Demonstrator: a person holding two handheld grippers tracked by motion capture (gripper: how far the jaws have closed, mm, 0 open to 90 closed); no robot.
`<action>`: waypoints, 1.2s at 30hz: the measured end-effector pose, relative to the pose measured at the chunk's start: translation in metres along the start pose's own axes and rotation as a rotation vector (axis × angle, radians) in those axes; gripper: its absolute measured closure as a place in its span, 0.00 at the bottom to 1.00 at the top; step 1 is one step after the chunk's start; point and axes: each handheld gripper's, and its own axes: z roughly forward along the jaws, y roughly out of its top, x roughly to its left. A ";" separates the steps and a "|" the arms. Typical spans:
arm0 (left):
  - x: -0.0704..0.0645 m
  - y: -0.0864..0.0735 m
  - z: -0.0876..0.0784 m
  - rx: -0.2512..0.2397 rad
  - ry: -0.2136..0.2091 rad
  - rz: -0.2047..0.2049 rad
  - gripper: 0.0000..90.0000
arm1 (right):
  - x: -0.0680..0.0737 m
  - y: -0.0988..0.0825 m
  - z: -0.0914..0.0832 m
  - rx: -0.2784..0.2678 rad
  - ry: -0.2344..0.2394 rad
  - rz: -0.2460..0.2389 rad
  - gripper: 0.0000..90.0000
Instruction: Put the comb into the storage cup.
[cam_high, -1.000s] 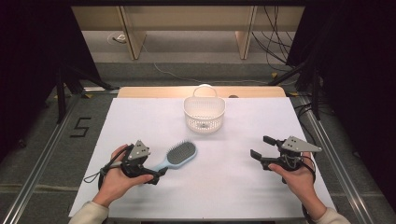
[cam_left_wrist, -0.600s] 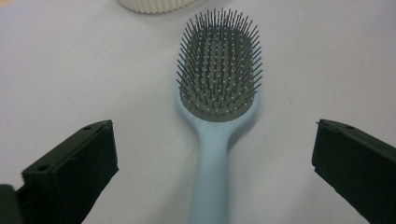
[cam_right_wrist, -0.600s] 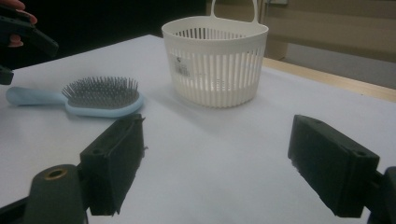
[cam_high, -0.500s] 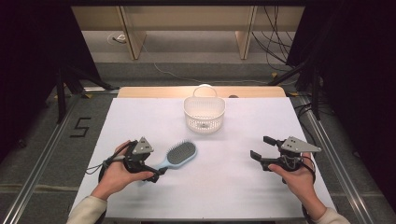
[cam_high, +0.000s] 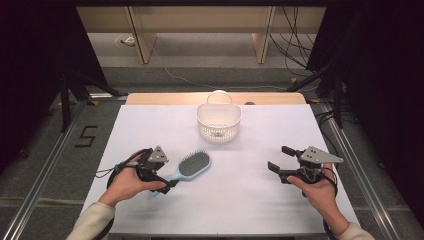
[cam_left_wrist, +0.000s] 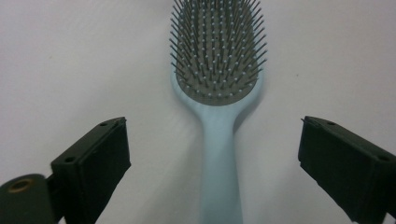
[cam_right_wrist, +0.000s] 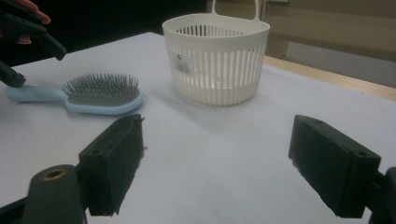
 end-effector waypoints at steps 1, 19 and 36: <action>0.000 0.001 0.001 0.013 -0.002 0.009 0.10 | 0.000 0.000 0.000 0.001 -0.001 -0.001 0.21; -0.002 0.019 0.025 0.279 -0.035 0.075 0.19 | -0.001 0.000 0.000 0.000 -0.006 0.003 0.21; -0.001 0.030 0.039 0.381 -0.051 0.064 0.29 | -0.001 0.000 0.000 0.004 -0.010 0.004 0.21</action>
